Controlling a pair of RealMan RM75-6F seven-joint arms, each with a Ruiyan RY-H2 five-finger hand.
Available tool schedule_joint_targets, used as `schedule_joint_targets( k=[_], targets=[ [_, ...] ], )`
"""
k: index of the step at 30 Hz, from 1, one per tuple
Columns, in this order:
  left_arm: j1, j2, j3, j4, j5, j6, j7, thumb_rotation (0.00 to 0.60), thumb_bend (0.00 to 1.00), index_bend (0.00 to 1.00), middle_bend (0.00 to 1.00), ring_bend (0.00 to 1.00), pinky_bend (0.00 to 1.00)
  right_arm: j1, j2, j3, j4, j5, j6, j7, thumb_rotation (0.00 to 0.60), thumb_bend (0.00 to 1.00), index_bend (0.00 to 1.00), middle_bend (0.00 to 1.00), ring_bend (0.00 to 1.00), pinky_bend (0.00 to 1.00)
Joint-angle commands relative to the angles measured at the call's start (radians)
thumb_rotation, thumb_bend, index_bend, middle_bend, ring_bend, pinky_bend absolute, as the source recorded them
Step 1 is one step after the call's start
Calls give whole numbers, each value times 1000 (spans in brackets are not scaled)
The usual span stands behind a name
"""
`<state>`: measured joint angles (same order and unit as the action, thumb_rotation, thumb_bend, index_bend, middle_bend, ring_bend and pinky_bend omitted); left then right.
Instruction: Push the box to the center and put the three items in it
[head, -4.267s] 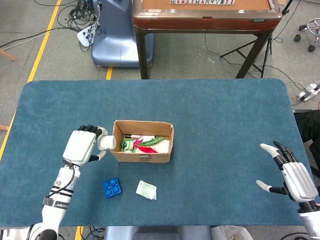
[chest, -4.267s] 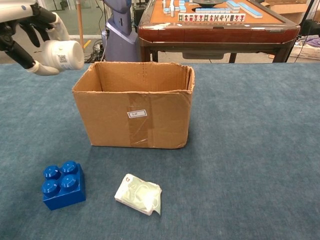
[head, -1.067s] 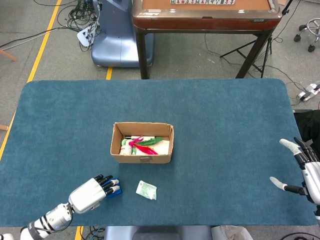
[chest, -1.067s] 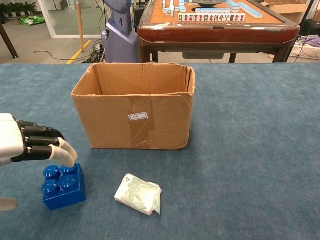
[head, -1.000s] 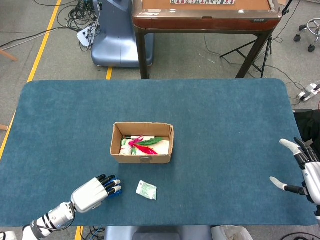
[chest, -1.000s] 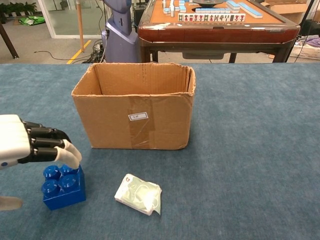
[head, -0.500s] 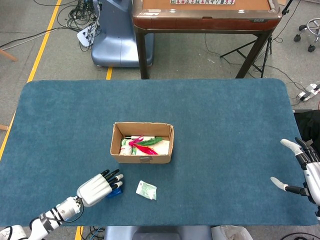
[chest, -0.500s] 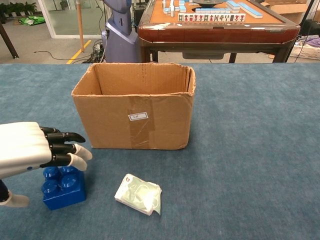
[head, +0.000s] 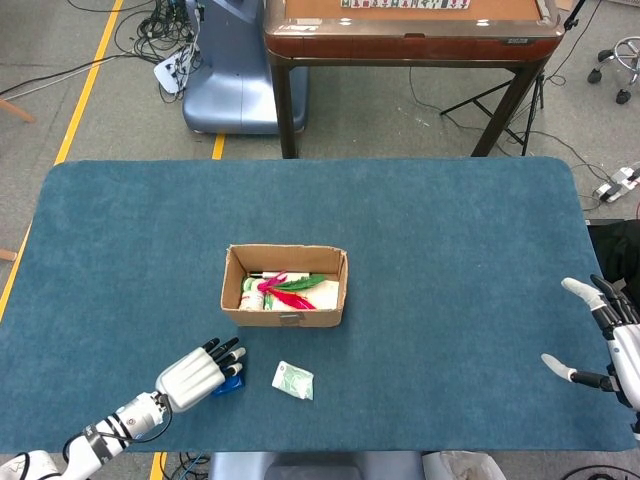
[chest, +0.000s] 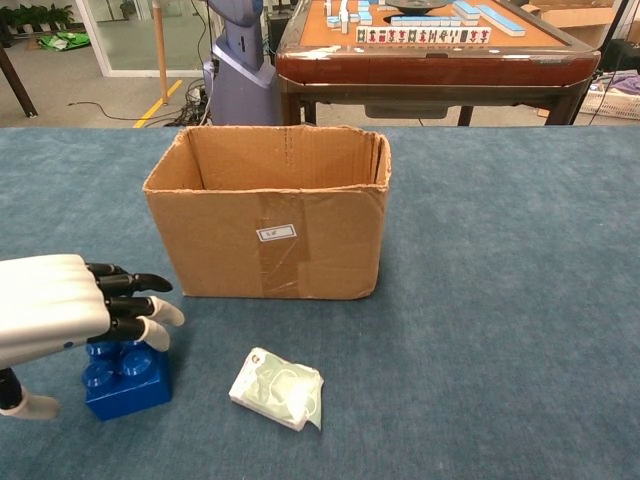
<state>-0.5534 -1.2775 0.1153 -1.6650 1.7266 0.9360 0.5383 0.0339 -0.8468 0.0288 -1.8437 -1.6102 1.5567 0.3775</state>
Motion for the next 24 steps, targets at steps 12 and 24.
schedule_joint_targets(
  k=[12, 24],
  targets=[
    [7, -17, 9, 17, -16, 7, 11, 600, 95, 394, 291, 57, 195, 0, 1, 2, 2, 1, 0, 6, 600, 34, 145, 185, 31, 107],
    [31, 38, 5, -60, 4, 99, -20, 600, 95, 470, 392, 116, 195, 1, 1, 2, 3, 2, -4, 9, 600, 34, 145, 185, 31, 107]
  ],
)
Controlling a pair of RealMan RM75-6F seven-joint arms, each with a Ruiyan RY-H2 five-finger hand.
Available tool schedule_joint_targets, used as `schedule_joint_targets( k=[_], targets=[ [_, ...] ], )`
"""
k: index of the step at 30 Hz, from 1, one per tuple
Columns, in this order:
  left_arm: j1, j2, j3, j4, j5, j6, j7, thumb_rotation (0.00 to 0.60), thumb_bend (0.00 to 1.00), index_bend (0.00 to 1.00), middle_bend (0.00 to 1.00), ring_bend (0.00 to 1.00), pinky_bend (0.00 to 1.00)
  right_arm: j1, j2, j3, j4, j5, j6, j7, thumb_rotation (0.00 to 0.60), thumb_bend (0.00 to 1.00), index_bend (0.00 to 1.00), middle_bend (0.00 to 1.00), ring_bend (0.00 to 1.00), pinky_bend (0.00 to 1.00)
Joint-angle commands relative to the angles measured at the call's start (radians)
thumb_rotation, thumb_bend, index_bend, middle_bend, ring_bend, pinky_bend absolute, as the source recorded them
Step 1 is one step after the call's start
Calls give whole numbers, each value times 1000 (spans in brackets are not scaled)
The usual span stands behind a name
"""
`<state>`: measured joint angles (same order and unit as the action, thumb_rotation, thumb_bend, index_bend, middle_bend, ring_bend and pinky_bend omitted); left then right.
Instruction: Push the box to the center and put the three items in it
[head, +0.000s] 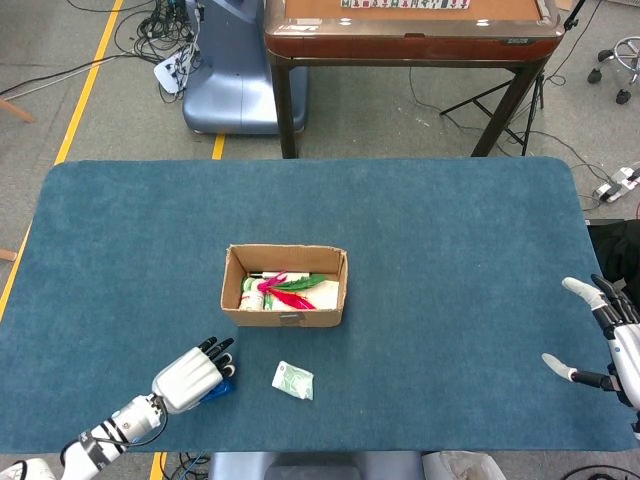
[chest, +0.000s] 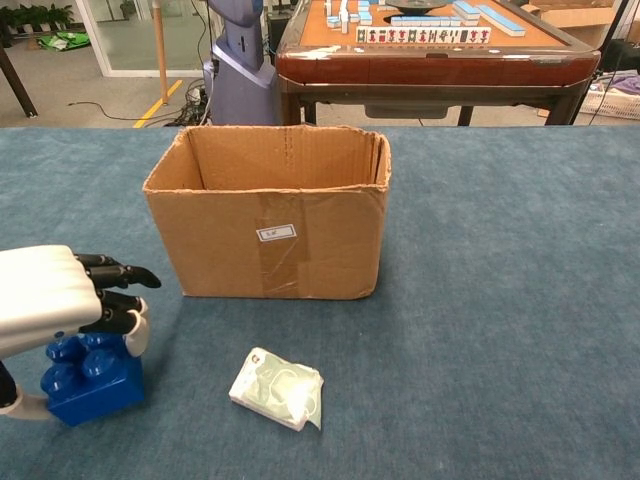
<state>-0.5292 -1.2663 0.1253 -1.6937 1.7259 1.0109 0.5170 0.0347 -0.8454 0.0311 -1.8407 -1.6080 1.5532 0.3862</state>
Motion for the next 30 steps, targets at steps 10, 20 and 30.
schedule_joint_targets(
  k=[10, 20, 30],
  targets=[
    [51, 141, -81, -170, -45, 160, 12, 600, 95, 480, 400, 117, 195, 0, 1, -3, -1, -8, -1, 4, 600, 34, 145, 185, 31, 106],
    [56, 193, -181, -268, -100, 236, 54, 600, 96, 477, 400, 117, 199, 5, -3, -4, -4, -7, -12, -8, 600, 34, 145, 185, 31, 106],
    [-32, 125, -291, -306, -268, 154, 133, 600, 96, 444, 386, 116, 202, 9, -6, -5, -4, -5, -21, -14, 600, 34, 145, 185, 31, 106]
  ],
)
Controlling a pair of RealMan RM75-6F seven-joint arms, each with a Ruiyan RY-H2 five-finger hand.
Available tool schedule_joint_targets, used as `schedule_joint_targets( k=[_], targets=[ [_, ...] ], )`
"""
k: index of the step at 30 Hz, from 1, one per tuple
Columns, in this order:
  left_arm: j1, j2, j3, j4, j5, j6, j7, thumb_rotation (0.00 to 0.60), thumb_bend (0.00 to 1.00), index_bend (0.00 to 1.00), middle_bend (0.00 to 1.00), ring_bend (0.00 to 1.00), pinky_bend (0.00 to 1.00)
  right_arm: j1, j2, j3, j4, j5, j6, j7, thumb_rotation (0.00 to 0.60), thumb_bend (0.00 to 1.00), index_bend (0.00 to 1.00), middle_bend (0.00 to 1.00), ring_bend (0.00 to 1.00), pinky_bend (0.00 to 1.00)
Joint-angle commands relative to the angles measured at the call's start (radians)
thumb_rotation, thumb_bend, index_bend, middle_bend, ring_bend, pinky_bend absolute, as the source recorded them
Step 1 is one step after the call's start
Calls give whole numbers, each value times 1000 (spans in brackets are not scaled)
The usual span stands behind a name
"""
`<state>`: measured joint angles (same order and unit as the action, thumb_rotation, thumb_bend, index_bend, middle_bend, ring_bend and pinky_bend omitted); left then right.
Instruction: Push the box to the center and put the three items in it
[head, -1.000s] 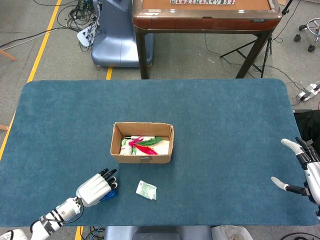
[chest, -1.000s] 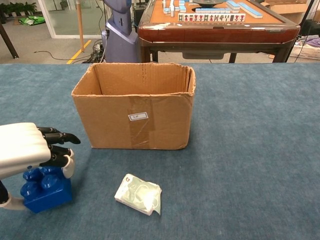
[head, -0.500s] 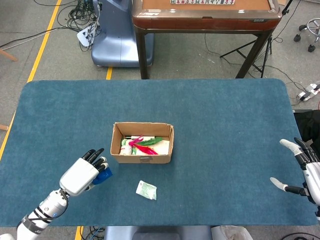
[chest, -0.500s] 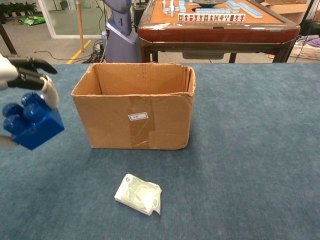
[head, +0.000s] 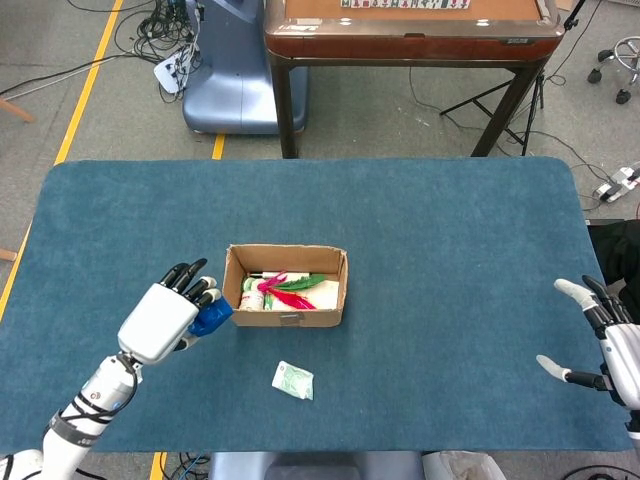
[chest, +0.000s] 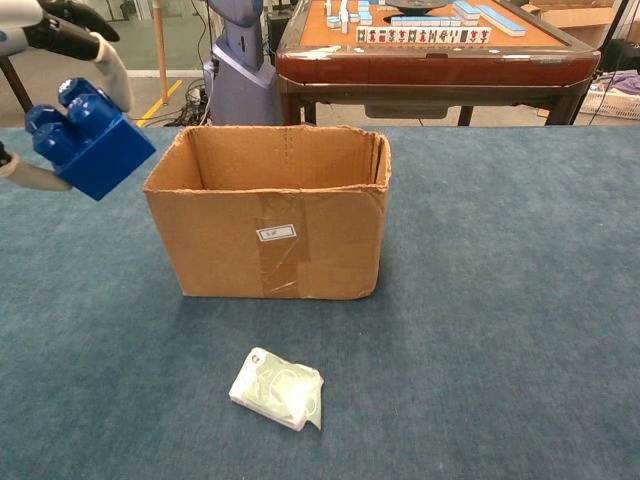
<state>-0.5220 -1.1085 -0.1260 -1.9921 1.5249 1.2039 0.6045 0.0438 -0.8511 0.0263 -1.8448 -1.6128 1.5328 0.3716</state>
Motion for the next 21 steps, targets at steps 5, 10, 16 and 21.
schedule_joint_targets(
  k=[5, 10, 16, 21],
  targets=[
    [-109, -86, -95, -2, -177, -90, 103, 600, 96, 433, 362, 117, 202, 1, 1, 1, 2, 1, 0, 5, 600, 34, 145, 185, 31, 107],
    [-161, -137, -118, 21, -267, -113, 157, 600, 95, 388, 315, 116, 202, 2, 2, -1, 3, -3, -2, 7, 600, 34, 145, 185, 31, 107],
    [-196, -167, -118, 20, -314, -109, 196, 600, 96, 162, 203, 112, 202, 3, 2, -3, 3, -7, -3, 10, 600, 34, 145, 185, 31, 106],
    [-211, -175, -110, 7, -330, -92, 221, 600, 95, 18, 103, 86, 202, 3, 2, -5, 3, -10, -3, 9, 600, 34, 145, 185, 31, 107]
  ],
)
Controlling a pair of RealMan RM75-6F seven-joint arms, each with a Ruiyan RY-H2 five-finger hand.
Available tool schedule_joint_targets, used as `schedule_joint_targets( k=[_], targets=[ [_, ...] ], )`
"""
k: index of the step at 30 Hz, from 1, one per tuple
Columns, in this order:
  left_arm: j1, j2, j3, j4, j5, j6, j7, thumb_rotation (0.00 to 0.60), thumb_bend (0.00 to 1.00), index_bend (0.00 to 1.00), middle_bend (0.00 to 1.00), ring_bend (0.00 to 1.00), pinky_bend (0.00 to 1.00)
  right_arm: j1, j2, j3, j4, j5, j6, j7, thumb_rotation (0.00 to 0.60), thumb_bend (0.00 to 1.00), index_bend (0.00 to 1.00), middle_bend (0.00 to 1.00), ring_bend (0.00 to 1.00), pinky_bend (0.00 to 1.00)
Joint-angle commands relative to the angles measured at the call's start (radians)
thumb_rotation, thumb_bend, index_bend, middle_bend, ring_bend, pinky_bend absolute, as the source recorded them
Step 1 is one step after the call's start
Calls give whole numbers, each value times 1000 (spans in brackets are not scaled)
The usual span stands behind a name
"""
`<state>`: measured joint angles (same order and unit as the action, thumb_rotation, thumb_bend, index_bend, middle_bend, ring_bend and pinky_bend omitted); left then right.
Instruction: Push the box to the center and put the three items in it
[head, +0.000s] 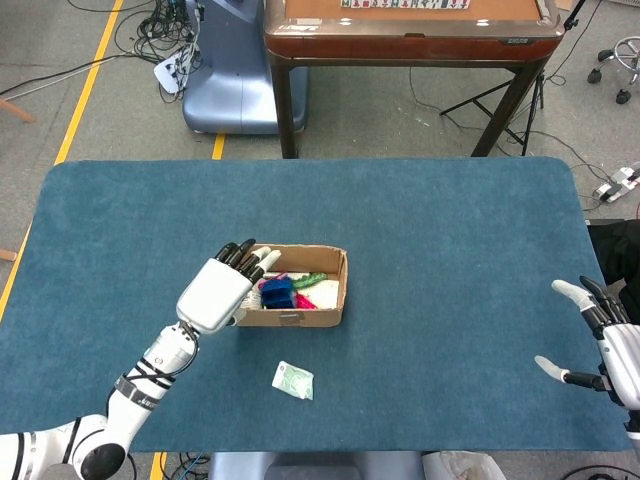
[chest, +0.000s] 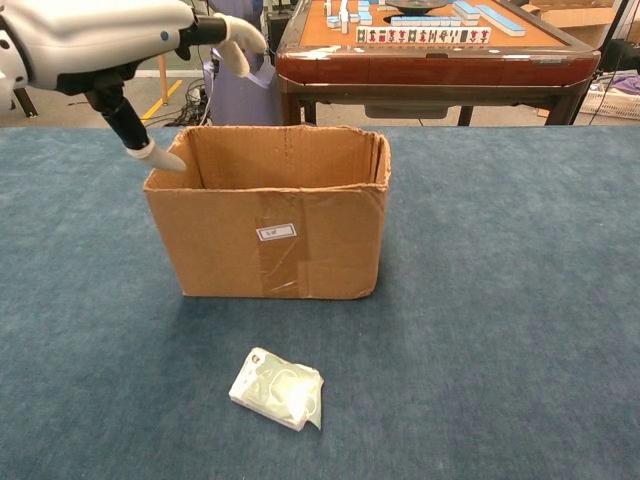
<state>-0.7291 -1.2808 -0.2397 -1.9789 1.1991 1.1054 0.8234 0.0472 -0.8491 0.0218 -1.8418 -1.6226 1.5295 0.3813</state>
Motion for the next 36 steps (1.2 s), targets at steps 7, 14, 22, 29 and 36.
schedule_joint_targets(
  k=[7, 14, 22, 29, 36],
  targets=[
    [32, 42, 64, -83, 64, 54, 2, 600, 96, 77, 70, 100, 267, 0, 3, 1, 2, 6, 1, 9, 600, 35, 145, 185, 31, 107],
    [97, 141, 165, -210, 150, 92, 50, 600, 96, 137, 105, 141, 344, 0, 5, 4, 3, 12, 3, 16, 600, 33, 145, 185, 31, 106],
    [187, 217, 277, -280, 310, 132, 26, 600, 96, 197, 176, 188, 391, -4, 10, 7, 6, 18, 11, 31, 600, 34, 145, 185, 31, 106],
    [262, 212, 369, -245, 449, 143, -9, 600, 96, 260, 234, 216, 421, -8, 12, 9, 6, 20, 19, 33, 600, 34, 145, 185, 31, 106],
    [333, 177, 426, -192, 484, 142, -22, 600, 96, 319, 293, 238, 435, -18, 16, 11, 1, 20, 37, 32, 600, 34, 145, 185, 31, 106]
  ],
)
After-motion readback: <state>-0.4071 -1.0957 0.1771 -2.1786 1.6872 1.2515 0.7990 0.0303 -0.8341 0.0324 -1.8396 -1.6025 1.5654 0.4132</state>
